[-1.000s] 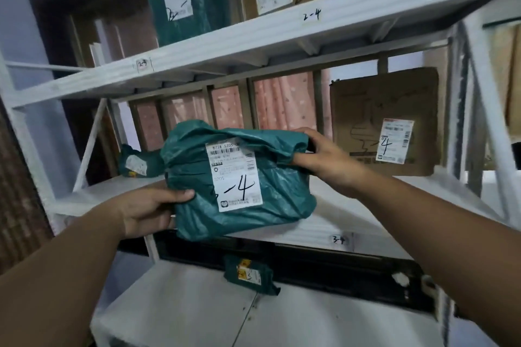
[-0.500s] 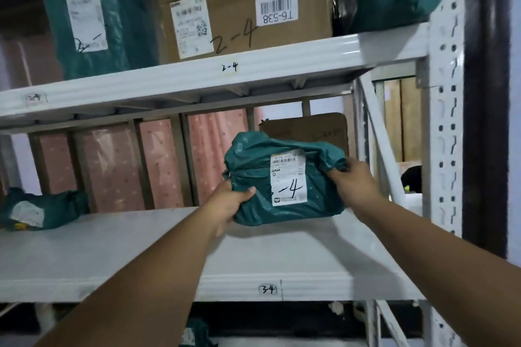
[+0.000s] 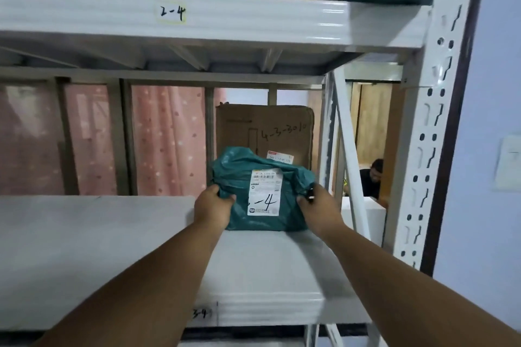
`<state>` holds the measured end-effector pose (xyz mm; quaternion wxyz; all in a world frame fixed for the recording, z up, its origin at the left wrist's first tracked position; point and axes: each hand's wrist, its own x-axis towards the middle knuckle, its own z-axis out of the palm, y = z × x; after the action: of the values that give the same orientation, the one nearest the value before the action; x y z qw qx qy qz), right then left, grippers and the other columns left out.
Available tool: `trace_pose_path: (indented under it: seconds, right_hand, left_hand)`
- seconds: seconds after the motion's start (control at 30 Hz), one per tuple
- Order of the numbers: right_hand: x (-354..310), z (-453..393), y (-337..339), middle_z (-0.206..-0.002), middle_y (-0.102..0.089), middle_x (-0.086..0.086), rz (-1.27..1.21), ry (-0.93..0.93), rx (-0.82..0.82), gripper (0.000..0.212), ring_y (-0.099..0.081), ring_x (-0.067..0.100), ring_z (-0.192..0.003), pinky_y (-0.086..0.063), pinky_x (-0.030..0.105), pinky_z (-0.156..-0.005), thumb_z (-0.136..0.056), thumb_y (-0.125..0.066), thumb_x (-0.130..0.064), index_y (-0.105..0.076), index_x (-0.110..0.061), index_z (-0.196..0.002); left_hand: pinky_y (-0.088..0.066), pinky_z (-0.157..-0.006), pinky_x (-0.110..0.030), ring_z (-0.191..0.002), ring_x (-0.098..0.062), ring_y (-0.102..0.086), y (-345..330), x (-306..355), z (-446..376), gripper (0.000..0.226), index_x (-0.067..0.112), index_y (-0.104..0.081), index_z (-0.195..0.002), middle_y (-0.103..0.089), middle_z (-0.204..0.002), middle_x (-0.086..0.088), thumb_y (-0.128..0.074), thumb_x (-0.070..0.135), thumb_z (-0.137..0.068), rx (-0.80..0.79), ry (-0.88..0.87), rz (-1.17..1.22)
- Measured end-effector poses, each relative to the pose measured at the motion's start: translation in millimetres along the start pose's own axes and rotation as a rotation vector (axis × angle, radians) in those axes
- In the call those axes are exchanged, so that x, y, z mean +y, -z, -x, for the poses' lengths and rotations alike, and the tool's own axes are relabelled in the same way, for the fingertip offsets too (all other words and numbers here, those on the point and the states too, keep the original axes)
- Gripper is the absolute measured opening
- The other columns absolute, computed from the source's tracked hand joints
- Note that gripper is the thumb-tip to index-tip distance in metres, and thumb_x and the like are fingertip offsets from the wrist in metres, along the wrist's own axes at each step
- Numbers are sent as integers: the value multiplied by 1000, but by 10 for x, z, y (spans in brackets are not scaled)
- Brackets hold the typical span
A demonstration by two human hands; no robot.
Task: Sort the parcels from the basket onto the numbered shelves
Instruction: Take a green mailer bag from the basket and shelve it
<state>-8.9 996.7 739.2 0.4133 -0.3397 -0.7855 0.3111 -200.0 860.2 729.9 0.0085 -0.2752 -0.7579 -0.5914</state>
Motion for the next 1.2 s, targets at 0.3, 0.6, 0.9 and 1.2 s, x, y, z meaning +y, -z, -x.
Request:
trace_pose_path:
  seconds: [0.3, 0.6, 0.9, 1.2]
  right_hand:
    - [63, -60, -98, -121, -63, -3, -62, -38, -105, 49, -62, 21, -114, -54, 35, -89, -93, -66, -9, -46, -21, -136]
    - [-546, -135, 182, -164, -22, 9, 158, 184, 59, 100, -23, 37, -151, -23, 63, -121, -81, -65, -51, -8, -29, -160]
    - [-1465, 116, -44, -172, -6, 6, 310, 411, -122, 99, 0, 34, -157, -4, 59, -125, -89, -59, -62, -4, -26, -163]
    - [-2417, 749, -1004, -170, -12, 8, 198, 630, -324, 101, -8, 35, -156, -16, 59, -123, -85, -59, -62, -5, -26, -162]
  left_hand:
    - [-54, -67, -30, -84, -27, -70, -72, 51, 72, 30, 15, -65, -120, -75, -103, -7, -73, 17, -91, -53, 89, -19]
    - [-60, -95, -53, -114, -37, -66, 351, 421, 120, 102, 19, -26, -151, -58, -135, -7, -87, 12, -70, -111, 272, 146]
    - [-54, -85, -37, -124, -32, -59, 1322, 724, 200, 96, 14, -18, -163, -50, -151, -13, -78, 22, -88, 49, 242, -337]
    - [-51, -109, -43, -138, -39, -52, 2885, 229, 420, 92, 11, -19, -164, -43, -159, -16, -74, 24, -91, 165, 360, -507]
